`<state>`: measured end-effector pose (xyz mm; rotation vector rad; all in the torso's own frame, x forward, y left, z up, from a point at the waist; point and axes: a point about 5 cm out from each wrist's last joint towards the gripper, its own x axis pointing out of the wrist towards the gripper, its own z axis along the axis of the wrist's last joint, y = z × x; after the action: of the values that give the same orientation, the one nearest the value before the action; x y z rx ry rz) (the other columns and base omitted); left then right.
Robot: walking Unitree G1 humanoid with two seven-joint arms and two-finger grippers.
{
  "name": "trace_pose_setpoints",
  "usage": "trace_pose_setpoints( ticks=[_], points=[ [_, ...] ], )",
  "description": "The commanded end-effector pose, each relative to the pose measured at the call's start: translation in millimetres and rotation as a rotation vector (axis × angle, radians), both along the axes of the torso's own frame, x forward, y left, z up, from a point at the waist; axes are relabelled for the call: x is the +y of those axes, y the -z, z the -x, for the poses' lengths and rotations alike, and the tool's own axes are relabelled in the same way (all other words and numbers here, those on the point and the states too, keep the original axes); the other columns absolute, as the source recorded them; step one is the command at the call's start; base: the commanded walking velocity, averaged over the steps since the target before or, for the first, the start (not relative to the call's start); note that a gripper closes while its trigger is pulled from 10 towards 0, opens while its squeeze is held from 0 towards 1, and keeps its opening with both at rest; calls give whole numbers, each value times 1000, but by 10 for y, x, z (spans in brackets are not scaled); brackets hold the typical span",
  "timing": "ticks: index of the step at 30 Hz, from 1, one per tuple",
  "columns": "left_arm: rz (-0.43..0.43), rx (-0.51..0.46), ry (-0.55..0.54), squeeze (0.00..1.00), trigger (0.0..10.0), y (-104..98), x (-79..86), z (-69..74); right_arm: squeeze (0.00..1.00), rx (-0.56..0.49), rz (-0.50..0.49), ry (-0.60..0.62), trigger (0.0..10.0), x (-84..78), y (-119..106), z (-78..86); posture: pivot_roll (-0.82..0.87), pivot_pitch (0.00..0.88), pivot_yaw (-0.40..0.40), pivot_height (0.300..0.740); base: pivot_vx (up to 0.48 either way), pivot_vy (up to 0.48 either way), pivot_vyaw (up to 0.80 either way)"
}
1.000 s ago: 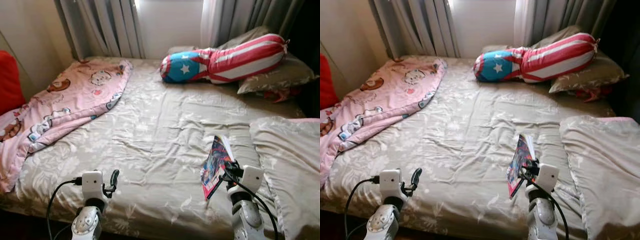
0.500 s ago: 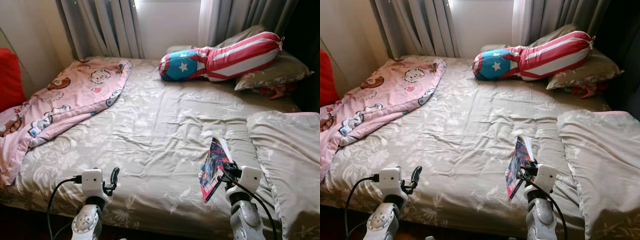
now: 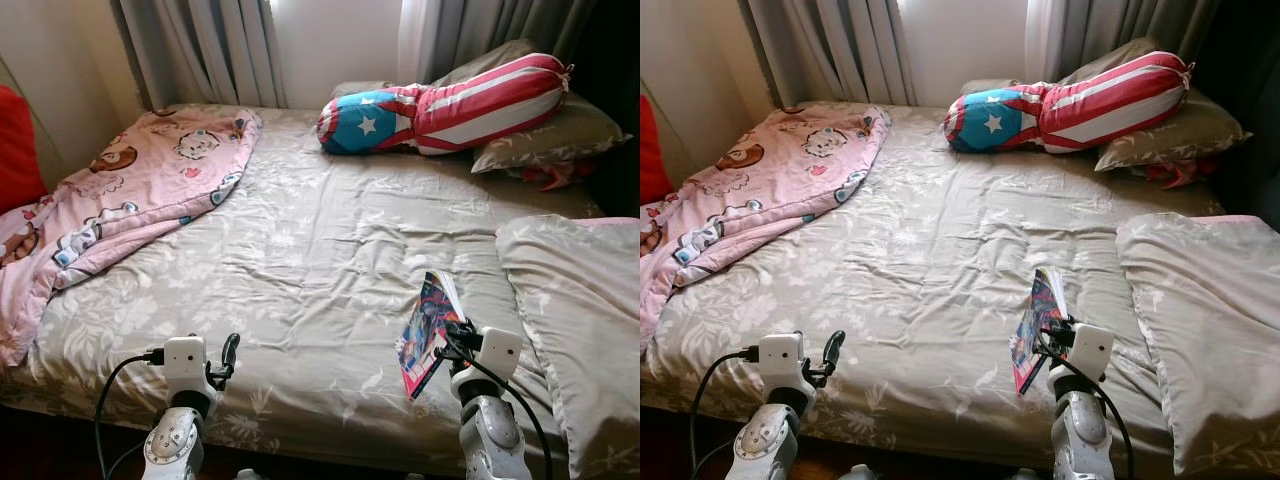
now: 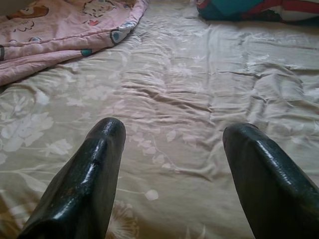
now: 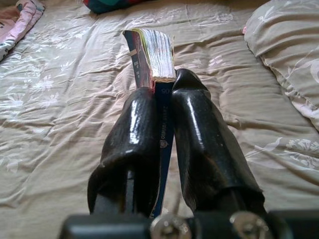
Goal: Clean up the room
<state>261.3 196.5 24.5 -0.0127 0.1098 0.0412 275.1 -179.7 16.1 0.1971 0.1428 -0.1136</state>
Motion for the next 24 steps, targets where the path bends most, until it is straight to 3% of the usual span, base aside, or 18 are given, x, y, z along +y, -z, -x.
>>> trace_pose_setpoints(
  ticks=[1, 24],
  points=[
    [5, -6, 3, 0, 10000, -24, -14, -22, 0, -34, 8, 0, 10000, 1, -59, -43, -25, 0, 21, 658, 0, 0, 0],
    [16, -9, 13, 0, 10000, -31, -40, -22, 0, -35, 9, 10, 10000, -9, -62, -52, -17, 0, 18, 635, 0, 0, 0]
  ],
)
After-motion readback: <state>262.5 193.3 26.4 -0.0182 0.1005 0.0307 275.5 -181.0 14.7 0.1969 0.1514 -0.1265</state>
